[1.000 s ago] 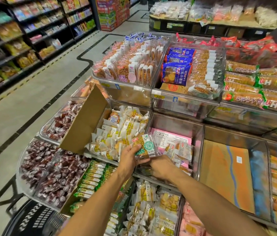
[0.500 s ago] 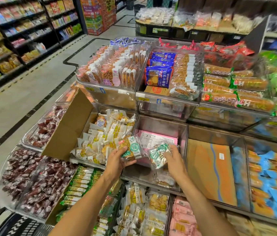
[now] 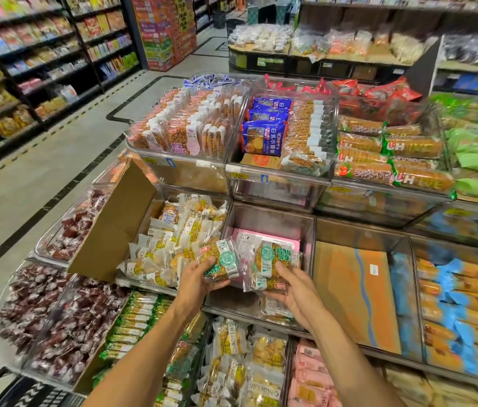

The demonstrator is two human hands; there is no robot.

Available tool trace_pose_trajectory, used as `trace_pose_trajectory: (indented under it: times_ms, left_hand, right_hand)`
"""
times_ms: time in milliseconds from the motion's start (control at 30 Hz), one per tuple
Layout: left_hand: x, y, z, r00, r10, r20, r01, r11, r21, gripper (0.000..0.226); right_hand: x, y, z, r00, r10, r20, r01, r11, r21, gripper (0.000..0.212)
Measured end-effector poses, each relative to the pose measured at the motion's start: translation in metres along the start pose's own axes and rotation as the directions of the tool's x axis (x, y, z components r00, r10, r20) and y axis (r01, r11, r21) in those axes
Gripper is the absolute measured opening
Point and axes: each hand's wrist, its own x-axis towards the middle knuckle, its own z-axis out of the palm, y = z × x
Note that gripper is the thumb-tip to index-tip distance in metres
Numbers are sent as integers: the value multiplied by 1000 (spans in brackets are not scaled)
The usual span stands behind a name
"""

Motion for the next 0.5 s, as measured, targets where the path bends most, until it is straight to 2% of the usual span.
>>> trace_pose_trajectory:
  times_ms: [100, 167, 233, 300, 367, 400, 433, 500]
  left_hand:
    - [1, 3, 1, 999, -28, -19, 28, 1000, 2, 33]
    - [0, 6, 1, 998, -61, -30, 61, 998, 11, 30]
    - [-2, 9, -1, 996, -82, -33, 82, 996, 28, 28]
    - [-6, 12, -2, 997, -79, -15, 80, 994, 77, 38]
    - [-6, 13, -3, 997, -83, 6, 81, 987, 142, 45]
    - [-5, 14, -3, 996, -92, 17, 88, 982, 168, 45]
    - [-3, 15, -4, 994, -106, 32, 98, 977, 187, 45]
    - [1, 18, -3, 990, -124, 73, 105, 970, 220, 45]
  right_hand:
    - [-5, -2, 2, 1000, 4, 9, -4, 1000, -7, 46]
    - [-4, -2, 2, 1000, 14, -15, -15, 999, -34, 80]
    - [-4, -4, 5, 999, 19, -32, -20, 1000, -24, 93]
    - [-7, -8, 9, 998, 38, -45, -36, 998, 49, 73]
    - [-14, -8, 16, 998, 40, -57, -36, 997, 66, 32]
    - [-16, -7, 18, 997, 20, -71, -16, 998, 56, 19]
    - [-18, -6, 21, 995, -7, -96, 11, 999, 40, 16]
    - [-22, -3, 22, 988, -41, -148, 47, 998, 34, 22]
